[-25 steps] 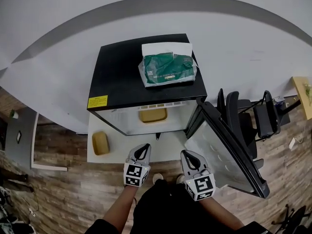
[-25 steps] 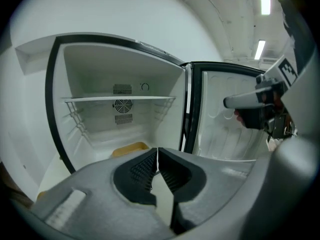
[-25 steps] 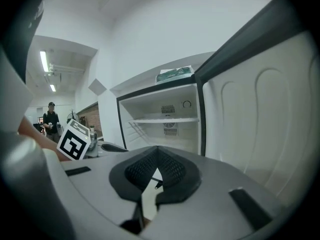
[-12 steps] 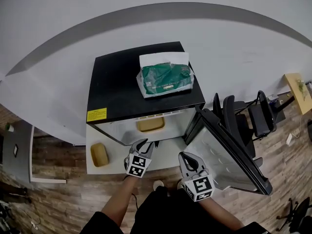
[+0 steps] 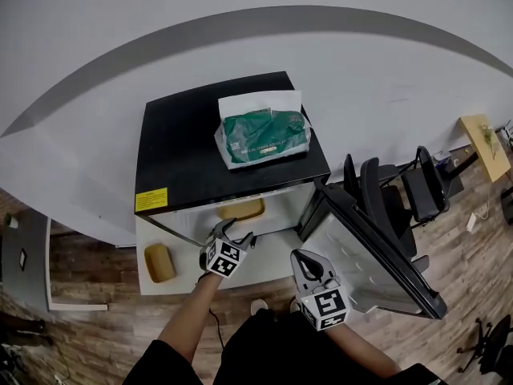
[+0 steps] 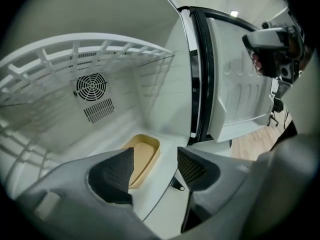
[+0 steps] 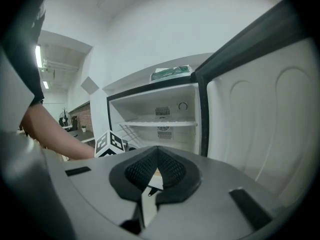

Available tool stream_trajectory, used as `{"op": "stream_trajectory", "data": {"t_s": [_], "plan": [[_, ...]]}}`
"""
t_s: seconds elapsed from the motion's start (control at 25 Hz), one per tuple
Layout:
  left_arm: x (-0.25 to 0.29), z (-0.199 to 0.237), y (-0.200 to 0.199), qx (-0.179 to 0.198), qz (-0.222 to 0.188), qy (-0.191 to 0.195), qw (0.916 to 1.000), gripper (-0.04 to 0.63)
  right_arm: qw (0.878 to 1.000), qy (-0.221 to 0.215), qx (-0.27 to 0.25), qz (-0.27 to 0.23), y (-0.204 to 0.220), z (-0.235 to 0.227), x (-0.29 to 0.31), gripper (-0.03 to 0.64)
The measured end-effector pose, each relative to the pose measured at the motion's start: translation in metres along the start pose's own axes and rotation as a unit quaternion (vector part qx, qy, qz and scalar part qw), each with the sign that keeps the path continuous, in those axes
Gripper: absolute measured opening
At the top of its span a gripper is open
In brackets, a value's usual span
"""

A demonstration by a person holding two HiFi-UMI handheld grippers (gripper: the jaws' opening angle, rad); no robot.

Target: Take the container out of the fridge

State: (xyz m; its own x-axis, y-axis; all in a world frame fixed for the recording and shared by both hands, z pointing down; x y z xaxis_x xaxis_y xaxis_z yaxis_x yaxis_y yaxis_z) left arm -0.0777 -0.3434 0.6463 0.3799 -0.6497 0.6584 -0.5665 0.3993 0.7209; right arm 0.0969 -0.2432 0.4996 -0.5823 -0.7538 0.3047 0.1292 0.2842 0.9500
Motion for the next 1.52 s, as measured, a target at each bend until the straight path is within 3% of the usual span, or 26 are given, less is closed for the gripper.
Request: {"op": "stream_trajectory", "data": {"t_s": [0.32, 0.52, 0.68, 1.16, 1.24, 1.36, 1.52], "plan": [[0.051, 0.008, 0.01, 0.074, 0.065, 0.049, 0.9939, 0.258, 1.0, 0.014, 0.008, 0.012, 0.008, -0.009, 0.0, 0.0], [0.081, 0.014, 0.025, 0.059, 0.101, 0.075, 0.9903, 0.258, 0.999, 0.028, 0.019, 0.025, 0.014, -0.02, -0.001, 0.0], [0.098, 0.013, 0.039, 0.097, 0.131, 0.096, 0.9819, 0.258, 0.998, 0.036, 0.018, 0.037, 0.02, -0.023, -0.003, 0.0], [0.116, 0.016, 0.045, 0.136, 0.167, 0.11, 0.9703, 0.252, 0.996, 0.062, 0.016, 0.057, 0.032, -0.033, -0.019, 0.0], [0.116, 0.016, 0.046, 0.15, 0.174, 0.107, 0.9673, 0.21, 0.996, 0.065, 0.017, 0.059, 0.034, -0.033, -0.022, 0.0], [0.114, 0.02, 0.046, 0.153, 0.176, 0.097, 0.9676, 0.08, 0.995, 0.071, 0.02, 0.062, 0.035, -0.034, -0.027, 0.0], [0.111, 0.021, 0.046, 0.149, 0.176, 0.087, 0.9691, 0.034, 0.995, 0.078, 0.021, 0.063, 0.036, -0.037, -0.033, 0.0]]}}
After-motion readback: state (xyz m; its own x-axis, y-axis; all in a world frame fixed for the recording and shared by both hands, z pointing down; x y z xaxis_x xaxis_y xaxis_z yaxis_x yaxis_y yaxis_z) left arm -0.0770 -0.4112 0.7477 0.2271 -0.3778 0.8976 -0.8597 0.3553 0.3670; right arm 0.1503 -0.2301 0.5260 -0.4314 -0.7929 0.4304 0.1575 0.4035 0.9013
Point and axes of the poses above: the fingertips, and each gripper's own axes: x forward along the fingers, z to its left, y out of its underside, the point moved 4 cm from there along -x, backward along the fingers, and after that the axes turned 3 degrees about z, right-handed, at the moved point
